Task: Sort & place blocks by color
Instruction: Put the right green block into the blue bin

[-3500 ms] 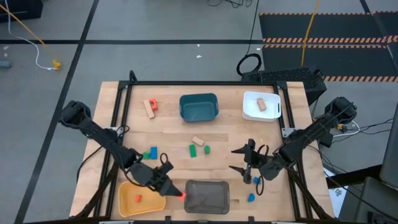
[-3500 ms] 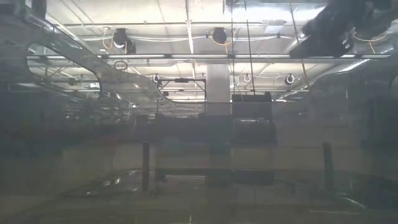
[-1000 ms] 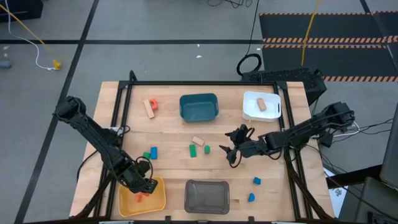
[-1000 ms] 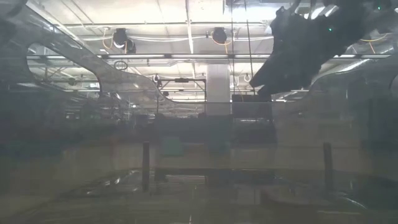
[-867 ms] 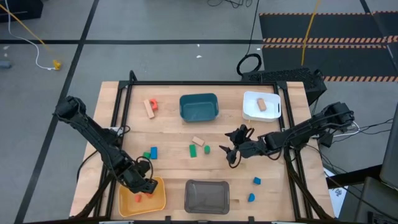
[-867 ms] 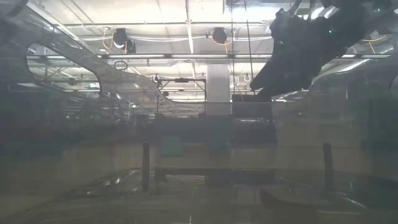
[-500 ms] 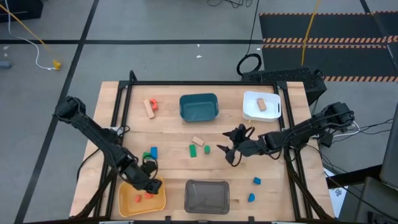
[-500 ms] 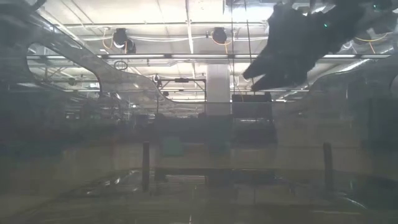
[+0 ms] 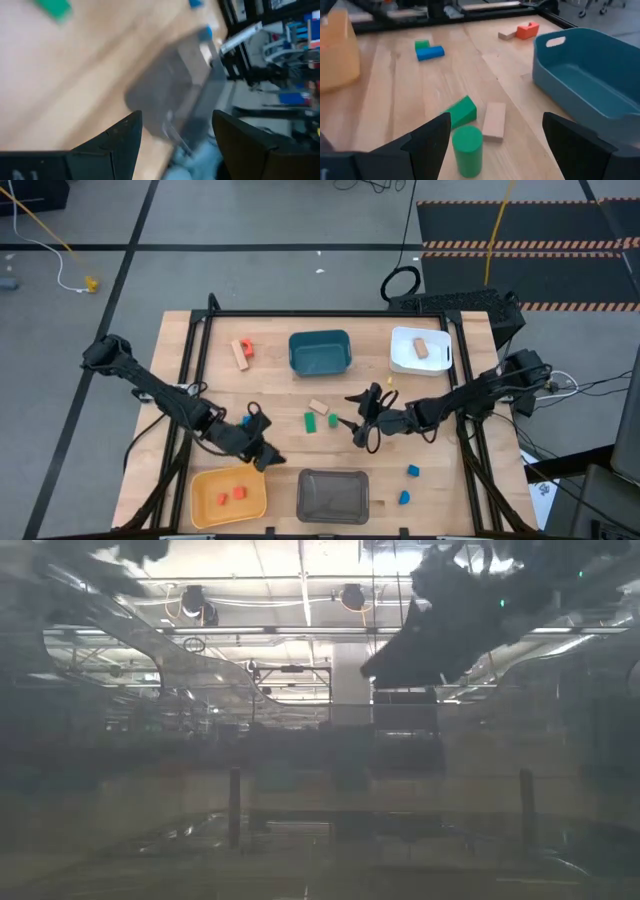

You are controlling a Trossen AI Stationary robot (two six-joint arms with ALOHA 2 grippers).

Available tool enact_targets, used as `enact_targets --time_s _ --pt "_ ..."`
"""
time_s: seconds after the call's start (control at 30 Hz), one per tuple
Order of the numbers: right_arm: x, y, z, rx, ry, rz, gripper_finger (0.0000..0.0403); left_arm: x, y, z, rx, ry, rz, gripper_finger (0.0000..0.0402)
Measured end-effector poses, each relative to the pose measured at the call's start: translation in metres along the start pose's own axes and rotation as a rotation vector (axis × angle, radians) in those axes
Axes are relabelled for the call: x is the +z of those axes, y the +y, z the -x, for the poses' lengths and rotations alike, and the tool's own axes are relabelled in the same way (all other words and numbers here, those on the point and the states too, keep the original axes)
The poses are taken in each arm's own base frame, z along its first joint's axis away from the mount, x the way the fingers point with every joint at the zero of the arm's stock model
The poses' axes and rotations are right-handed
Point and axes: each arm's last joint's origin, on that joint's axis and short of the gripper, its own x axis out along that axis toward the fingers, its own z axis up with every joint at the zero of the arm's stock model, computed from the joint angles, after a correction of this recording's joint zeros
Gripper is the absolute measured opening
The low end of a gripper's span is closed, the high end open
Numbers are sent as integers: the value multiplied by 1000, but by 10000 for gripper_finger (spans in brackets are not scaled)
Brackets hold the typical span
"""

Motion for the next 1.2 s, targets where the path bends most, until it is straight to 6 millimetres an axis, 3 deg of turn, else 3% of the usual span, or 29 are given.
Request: enact_targets --time_s 0.37,0.83,1.2 --pt "-18 6 -20 -1 -32 128 309 23 6 -3 58 -128 -223 241" --pt "-34 4 -32 29 17 105 309 29 3 -3 25 -161 -265 241" --pt "-31 3 -32 30 -7 94 309 29 3 -4 26 -161 -262 241"
